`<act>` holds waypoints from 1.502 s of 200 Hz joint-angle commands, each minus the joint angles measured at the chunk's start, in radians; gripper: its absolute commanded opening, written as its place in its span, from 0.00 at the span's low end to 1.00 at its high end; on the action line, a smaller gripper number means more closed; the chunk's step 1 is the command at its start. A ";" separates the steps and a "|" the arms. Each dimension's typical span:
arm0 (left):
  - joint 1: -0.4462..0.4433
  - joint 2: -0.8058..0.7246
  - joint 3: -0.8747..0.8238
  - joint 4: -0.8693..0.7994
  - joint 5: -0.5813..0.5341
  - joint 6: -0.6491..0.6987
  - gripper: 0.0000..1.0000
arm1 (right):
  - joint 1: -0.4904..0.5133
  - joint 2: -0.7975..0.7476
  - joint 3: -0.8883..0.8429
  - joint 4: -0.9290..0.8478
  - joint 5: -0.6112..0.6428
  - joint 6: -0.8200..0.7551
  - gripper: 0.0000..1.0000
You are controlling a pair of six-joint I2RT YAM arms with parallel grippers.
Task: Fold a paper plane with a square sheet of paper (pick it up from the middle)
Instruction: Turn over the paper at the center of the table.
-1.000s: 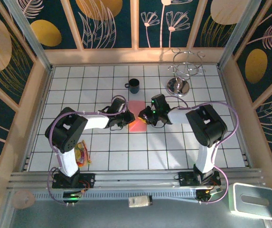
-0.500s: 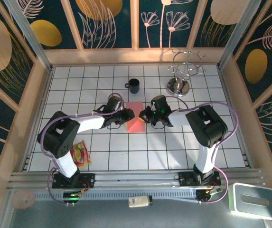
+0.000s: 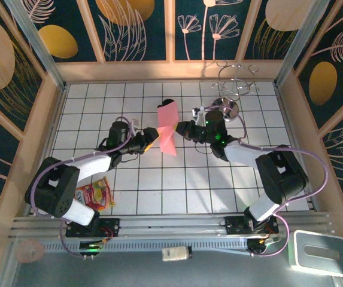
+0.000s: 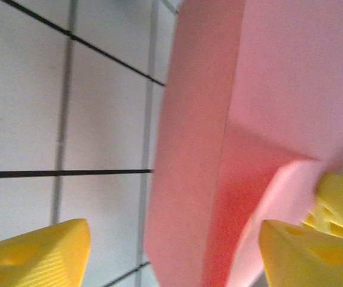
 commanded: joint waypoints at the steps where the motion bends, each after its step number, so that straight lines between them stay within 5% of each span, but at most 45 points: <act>1: 0.008 -0.057 -0.051 0.288 0.110 -0.115 0.81 | -0.006 -0.026 -0.005 0.085 -0.062 0.005 0.02; 48: 0.008 -0.102 -0.098 0.377 0.133 -0.111 0.89 | -0.007 -0.028 0.033 0.090 -0.098 0.026 0.02; 92: 0.008 -0.092 -0.077 0.284 0.146 -0.059 0.90 | -0.007 -0.024 0.047 0.156 -0.153 0.085 0.03; 161: 0.008 -0.076 -0.059 0.356 0.225 -0.090 0.88 | -0.007 -0.001 0.051 0.259 -0.211 0.169 0.03; 242: 0.008 -0.085 -0.042 0.411 0.238 -0.096 0.46 | -0.009 0.011 0.042 0.237 -0.213 0.171 0.03; 300: 0.008 -0.103 -0.037 0.337 0.202 -0.062 0.30 | -0.020 0.006 0.036 0.198 -0.207 0.154 0.04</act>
